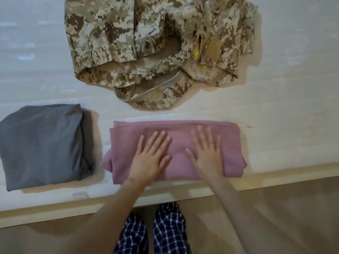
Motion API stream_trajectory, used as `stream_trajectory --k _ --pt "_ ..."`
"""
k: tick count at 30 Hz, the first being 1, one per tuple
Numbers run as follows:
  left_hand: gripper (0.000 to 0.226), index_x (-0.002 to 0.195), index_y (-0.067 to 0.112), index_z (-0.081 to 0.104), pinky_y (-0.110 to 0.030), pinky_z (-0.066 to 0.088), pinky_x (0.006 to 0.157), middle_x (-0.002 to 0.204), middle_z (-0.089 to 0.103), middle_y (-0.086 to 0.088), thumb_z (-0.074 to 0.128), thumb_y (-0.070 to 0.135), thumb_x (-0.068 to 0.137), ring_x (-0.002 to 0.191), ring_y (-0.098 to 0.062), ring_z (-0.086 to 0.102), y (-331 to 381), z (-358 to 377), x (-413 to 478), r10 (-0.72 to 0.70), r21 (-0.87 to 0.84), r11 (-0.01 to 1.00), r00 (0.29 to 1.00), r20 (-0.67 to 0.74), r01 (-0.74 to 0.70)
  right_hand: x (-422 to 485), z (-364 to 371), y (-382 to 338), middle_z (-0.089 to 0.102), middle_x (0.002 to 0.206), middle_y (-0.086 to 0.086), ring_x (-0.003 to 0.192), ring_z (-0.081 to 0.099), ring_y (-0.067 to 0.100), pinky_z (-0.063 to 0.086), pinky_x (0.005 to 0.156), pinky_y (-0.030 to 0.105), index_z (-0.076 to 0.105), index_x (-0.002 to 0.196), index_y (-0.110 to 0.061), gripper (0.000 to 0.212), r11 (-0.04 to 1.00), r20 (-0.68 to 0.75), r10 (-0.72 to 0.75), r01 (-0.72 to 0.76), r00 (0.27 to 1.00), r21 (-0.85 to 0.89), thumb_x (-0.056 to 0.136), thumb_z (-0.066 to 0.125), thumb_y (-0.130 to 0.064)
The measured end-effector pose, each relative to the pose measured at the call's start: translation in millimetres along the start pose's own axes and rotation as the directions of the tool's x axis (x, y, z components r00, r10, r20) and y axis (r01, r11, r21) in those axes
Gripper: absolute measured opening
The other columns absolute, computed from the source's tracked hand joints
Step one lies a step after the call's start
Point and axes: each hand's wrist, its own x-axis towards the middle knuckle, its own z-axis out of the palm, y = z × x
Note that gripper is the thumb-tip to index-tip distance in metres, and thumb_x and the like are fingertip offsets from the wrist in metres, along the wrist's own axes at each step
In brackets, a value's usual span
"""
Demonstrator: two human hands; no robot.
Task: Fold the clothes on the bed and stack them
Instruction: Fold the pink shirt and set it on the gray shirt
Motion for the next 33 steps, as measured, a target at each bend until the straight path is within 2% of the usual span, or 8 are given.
stream_trajectory --k 7,11,15,19,23,30,32,33 --pt "0.075 0.151 0.019 0.001 -0.046 -0.007 0.118 0.159 -0.003 -0.002 0.023 0.062 0.093 0.147 -0.020 -0.002 -50.4 -7.7 -25.7 -0.401 -0.083 0.914 0.916 -0.017 0.398 -1.1 -7.2 28.3 0.018 0.157 0.010 0.145 0.014 0.028 0.004 0.116 0.056 0.020 0.148 -0.006 0.073 0.947 0.053 0.319 -0.320 0.946 -0.002 0.093 0.014 -0.053" --pt "0.082 0.151 0.011 0.010 -0.053 0.020 0.115 0.157 0.016 -0.012 0.049 0.051 0.091 0.143 -0.029 0.017 -38.6 -20.9 -54.7 -0.730 -0.477 0.569 0.678 0.082 0.670 -12.1 -19.3 -1.6 0.005 0.156 0.013 0.145 0.004 0.031 0.000 0.115 0.056 0.008 0.147 -0.004 0.073 0.929 0.016 0.360 -0.360 0.933 0.090 0.093 0.010 -0.052" --pt "0.066 0.137 0.010 0.039 -0.034 0.050 0.087 0.126 0.055 -0.007 0.070 0.032 0.083 0.115 -0.024 0.053 -39.6 -26.3 -51.6 -0.768 -0.757 0.305 0.619 0.163 0.578 -23.0 -10.7 -51.1 0.008 0.155 0.011 0.144 0.006 0.028 -0.002 0.115 0.049 0.014 0.147 -0.006 0.066 0.989 -0.026 0.052 -0.048 0.998 0.140 0.097 0.017 -0.050" --pt "0.046 0.106 0.016 0.062 -0.019 0.049 0.057 0.094 0.069 0.004 0.079 0.041 0.071 0.082 -0.012 0.068 -69.7 -36.1 -32.8 -0.641 -0.817 -0.031 0.615 0.458 0.576 -12.9 5.5 -78.8 0.011 0.156 0.011 0.144 0.009 0.033 0.004 0.115 0.057 0.016 0.147 -0.011 0.067 0.993 0.040 0.057 -0.061 0.998 0.105 0.094 0.021 -0.052" --pt "0.046 0.093 0.024 0.065 -0.030 0.052 0.049 0.080 0.074 0.004 0.080 0.051 0.060 0.069 -0.015 0.071 -84.6 -49.4 -33.4 -0.520 -0.805 0.022 0.694 0.497 0.593 -9.9 10.0 -88.9 0.013 0.156 0.012 0.144 0.010 0.034 0.008 0.112 0.061 0.016 0.147 -0.010 0.068 0.992 0.079 0.101 -0.106 0.992 0.063 0.094 0.020 -0.053" --pt "0.008 0.082 0.030 0.064 -0.022 0.044 0.053 0.074 0.068 0.011 0.070 0.024 0.082 0.071 -0.011 0.065 -65.2 -86.5 -59.1 -0.724 -0.810 0.212 0.644 0.246 0.547 -3.4 -2.1 -122.5 -0.025 0.153 0.001 0.141 -0.027 0.024 -0.019 0.111 0.054 -0.012 0.147 -0.018 0.065 0.961 0.255 0.049 -0.115 0.966 0.250 0.098 0.018 -0.050" --pt "0.008 0.083 0.029 0.061 -0.024 0.042 0.051 0.073 0.065 0.013 0.068 0.029 0.078 0.070 -0.010 0.063 -33.3 -107.7 -55.0 -0.751 -0.750 0.330 0.641 0.159 0.573 0.9 -20.7 -117.0 -0.013 0.157 -0.002 0.144 -0.018 0.022 -0.017 0.112 0.050 0.005 0.151 -0.021 0.060 0.800 0.348 0.086 -0.274 0.933 0.535 0.100 0.023 -0.047" --pt "0.014 0.087 0.029 0.062 -0.025 0.044 0.052 0.073 0.065 0.011 0.065 0.033 0.074 0.069 -0.010 0.062 -13.3 -116.5 -51.3 -0.739 -0.722 0.389 0.662 0.125 0.572 1.7 -39.7 -109.1 0.005 0.159 -0.001 0.146 -0.003 0.022 -0.007 0.116 0.049 0.023 0.149 -0.023 0.056 0.552 0.451 0.104 -0.429 0.886 0.715 0.099 0.026 -0.048"
